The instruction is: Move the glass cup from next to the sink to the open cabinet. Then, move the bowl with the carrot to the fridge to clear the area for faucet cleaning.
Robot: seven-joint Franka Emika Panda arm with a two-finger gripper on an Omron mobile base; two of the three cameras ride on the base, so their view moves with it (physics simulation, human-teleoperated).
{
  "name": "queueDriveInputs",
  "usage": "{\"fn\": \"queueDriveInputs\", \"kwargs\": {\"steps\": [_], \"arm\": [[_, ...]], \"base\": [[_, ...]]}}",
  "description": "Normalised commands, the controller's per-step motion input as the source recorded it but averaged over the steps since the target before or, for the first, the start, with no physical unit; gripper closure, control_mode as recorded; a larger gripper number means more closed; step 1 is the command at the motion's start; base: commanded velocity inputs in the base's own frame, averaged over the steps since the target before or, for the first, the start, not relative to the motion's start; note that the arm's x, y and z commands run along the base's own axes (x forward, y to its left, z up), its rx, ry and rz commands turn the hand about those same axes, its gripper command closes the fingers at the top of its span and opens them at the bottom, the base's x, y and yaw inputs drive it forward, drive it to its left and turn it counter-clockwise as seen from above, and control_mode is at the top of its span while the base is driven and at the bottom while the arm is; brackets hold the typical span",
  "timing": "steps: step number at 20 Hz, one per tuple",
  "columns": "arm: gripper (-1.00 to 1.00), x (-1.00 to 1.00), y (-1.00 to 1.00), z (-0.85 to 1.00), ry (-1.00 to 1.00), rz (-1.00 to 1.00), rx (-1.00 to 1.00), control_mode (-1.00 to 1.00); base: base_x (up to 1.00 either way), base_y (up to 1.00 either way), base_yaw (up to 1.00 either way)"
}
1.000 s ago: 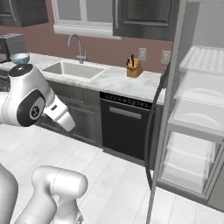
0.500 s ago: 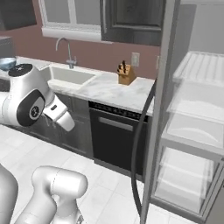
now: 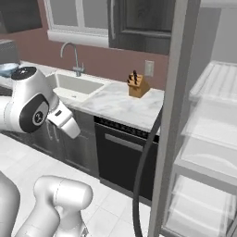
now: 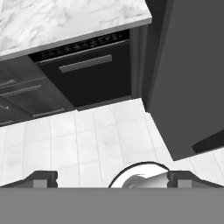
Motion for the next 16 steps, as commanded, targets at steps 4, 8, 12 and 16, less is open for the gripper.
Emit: {"fn": "queueDriveInputs", "kwargs": {"steps": [4,8,12,16], "arm": [[-1.00,0.00,0.00,0.00,0.00,0.00,0.00,1.00],[-1.00,0.00,0.00,0.00,0.00,0.00,0.00,1.00],[-1.00,0.00,0.00,0.00,0.00,0.00,0.00,1.00],[-1.00,0.00,0.00,0.00,0.00,0.00,0.00,1.00]], "base": [[0.01,1.00,0.15],[-0.04,1.00,0.49],[-0.30,0.97,0.72],[-0.37,0.99,0.72]]}}
